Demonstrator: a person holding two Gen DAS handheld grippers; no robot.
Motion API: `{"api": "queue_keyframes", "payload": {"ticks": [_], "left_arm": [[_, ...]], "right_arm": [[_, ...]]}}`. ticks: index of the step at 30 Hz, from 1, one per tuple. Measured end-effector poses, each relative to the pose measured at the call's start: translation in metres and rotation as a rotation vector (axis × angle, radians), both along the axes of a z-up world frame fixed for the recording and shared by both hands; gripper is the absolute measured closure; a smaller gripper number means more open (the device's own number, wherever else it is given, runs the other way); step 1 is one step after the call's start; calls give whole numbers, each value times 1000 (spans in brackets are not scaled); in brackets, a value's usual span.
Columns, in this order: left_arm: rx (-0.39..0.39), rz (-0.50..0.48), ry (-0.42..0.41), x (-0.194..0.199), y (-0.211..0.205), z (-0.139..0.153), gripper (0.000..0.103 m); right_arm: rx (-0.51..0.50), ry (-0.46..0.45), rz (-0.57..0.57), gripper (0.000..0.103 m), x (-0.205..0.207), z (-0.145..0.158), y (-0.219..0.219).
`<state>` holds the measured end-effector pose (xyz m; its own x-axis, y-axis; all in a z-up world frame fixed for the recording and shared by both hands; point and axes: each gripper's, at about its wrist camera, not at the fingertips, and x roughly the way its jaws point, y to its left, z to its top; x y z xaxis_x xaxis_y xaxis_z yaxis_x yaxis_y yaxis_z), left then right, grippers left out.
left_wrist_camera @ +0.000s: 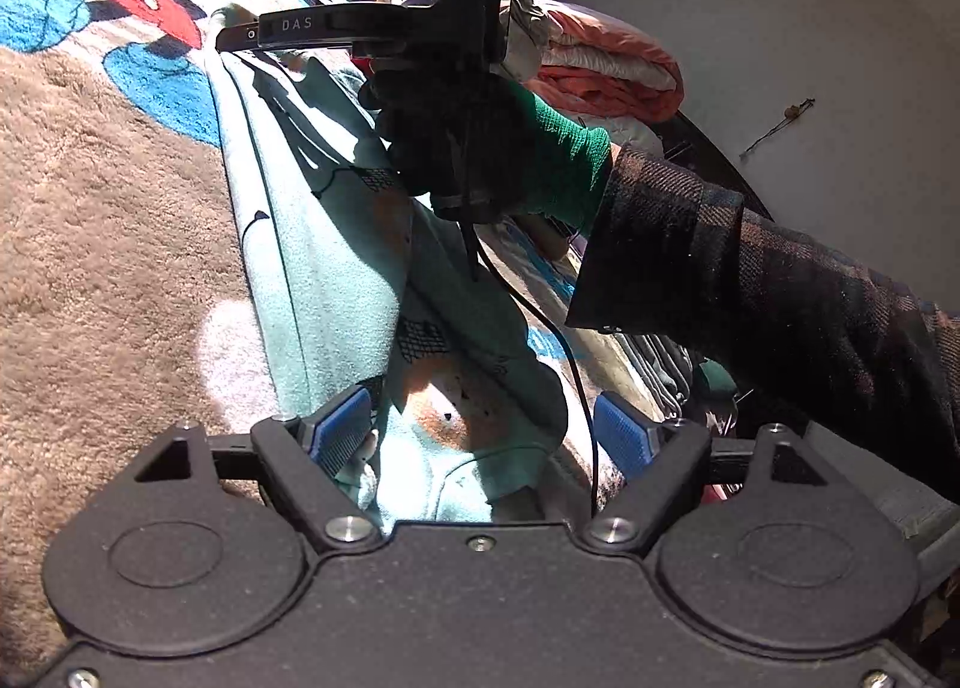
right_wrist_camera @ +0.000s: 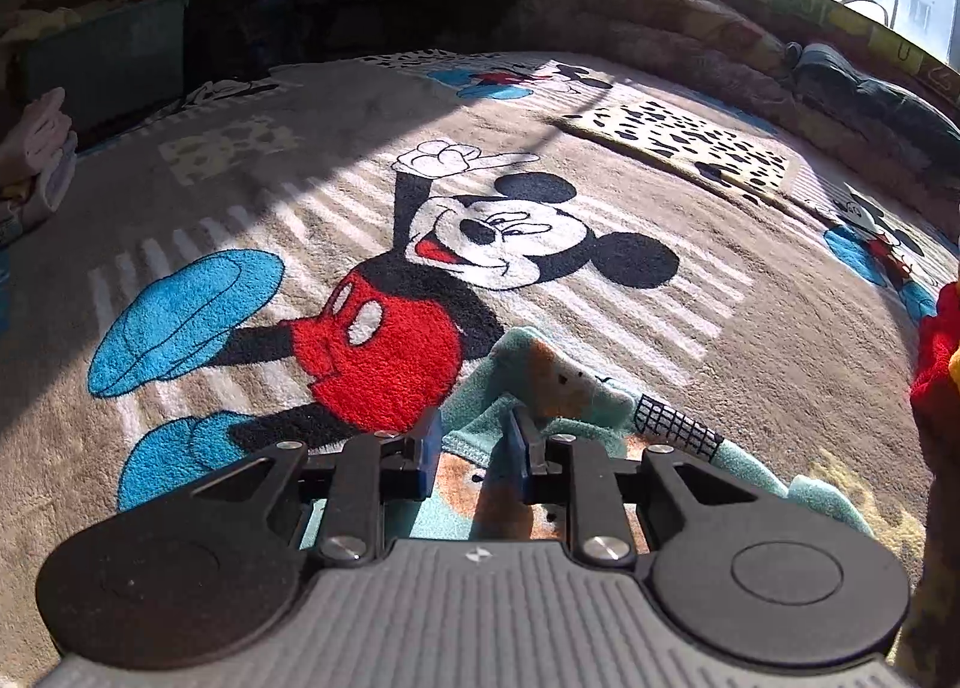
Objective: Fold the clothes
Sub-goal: 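Raise the right gripper away from the folded pants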
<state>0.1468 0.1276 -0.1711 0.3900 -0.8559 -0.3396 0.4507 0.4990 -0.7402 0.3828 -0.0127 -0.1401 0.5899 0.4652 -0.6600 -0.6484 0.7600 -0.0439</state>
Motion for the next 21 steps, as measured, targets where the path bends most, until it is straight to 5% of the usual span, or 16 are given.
{"api": "queue_keyframes", "payload": {"ticks": [5,8,21], "left_arm": [[7,-8,3,3,-1,2,21],[16,-9,-4,3,-3,4,20],[28,19,-107,-20,7,26,16]], "right_arm": [[-66,-14,16,77,-1,11,10],[35,-26,-45,76,-12,36,-10],[244,-129,-181,70,-183,74,-133]]}}
